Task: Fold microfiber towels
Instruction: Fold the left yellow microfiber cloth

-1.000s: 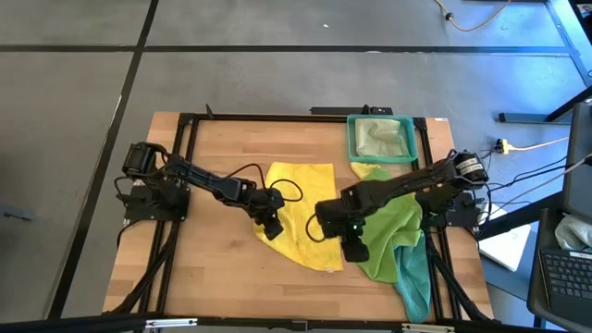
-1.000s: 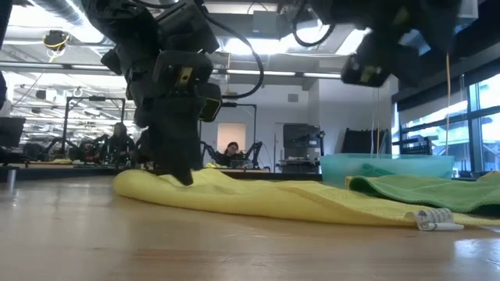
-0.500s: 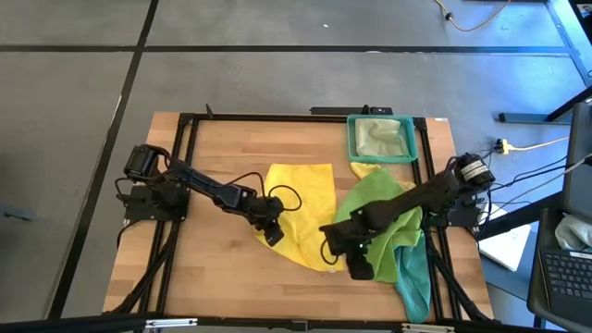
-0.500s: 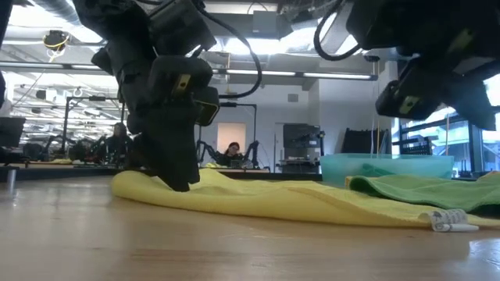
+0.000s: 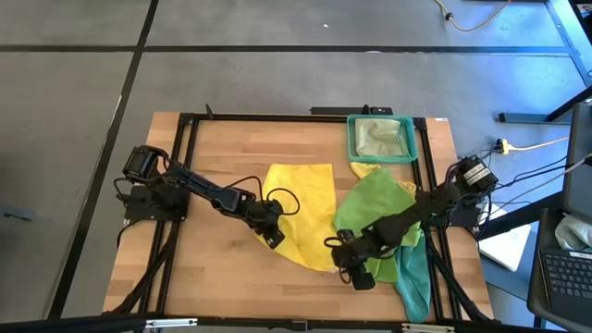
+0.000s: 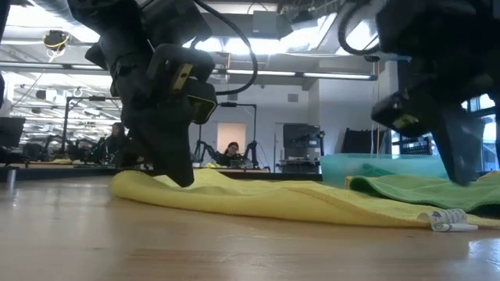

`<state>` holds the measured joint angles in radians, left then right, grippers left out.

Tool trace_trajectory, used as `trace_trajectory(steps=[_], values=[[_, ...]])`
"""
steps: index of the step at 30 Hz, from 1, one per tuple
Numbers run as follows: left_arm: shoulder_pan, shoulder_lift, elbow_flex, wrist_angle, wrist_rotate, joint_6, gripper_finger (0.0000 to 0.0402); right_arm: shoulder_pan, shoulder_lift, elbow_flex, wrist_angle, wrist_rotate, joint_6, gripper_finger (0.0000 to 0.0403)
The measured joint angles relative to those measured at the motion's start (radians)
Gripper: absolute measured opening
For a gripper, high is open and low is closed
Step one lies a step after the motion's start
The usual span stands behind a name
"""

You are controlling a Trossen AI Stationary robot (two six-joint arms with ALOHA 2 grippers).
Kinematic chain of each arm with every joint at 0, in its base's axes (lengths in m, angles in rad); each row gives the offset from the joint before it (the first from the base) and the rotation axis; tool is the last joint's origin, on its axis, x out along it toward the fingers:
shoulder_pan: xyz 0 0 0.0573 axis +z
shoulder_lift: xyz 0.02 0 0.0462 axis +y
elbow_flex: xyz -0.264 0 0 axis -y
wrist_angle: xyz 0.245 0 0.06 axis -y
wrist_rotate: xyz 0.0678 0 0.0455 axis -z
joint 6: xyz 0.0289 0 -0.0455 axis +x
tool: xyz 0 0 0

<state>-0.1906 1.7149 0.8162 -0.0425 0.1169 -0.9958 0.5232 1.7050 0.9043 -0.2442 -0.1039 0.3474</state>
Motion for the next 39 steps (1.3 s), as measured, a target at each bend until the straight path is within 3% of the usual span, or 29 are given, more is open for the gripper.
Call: trace_trajectory(steps=[6, 10, 18, 24, 28, 32, 37, 39], values=[[0.000, 0.000, 0.000, 0.002, -0.025, -0.030, 0.0002, 0.011, 0.001, -0.130, 0.234, 0.011, 0.067, 0.0134], [0.002, 0.000, 0.000, 0.002, -0.066, -0.086, 0.0002, 0.020, 0.001, -0.189, 0.336, 0.078, 0.093, 0.0134], [0.002, -0.001, 0.000, 0.007, -0.069, -0.124, 0.0001, 0.049, 0.007, -0.217, 0.394, 0.099, 0.088, 0.0134], [0.002, -0.001, 0.000, 0.007, -0.068, -0.148, 0.0001, 0.106, 0.042, -0.214, 0.407, 0.226, 0.094, 0.0134], [-0.005, -0.001, 0.000, 0.015, -0.040, -0.175, 0.0001, 0.132, 0.100, -0.207, 0.430, 0.240, 0.121, 0.0131], [-0.033, -0.001, 0.000, 0.044, -0.023, -0.203, 0.0001, 0.139, 0.111, -0.206, 0.437, 0.253, 0.144, 0.0103], [-0.080, -0.015, 0.000, 0.055, -0.023, -0.236, 0.0000, 0.123, 0.107, -0.184, 0.408, 0.228, 0.158, 0.0022], [-0.095, -0.032, 0.000, 0.028, -0.033, -0.247, 0.0000, 0.116, 0.108, -0.166, 0.388, 0.199, 0.176, 0.0010]])
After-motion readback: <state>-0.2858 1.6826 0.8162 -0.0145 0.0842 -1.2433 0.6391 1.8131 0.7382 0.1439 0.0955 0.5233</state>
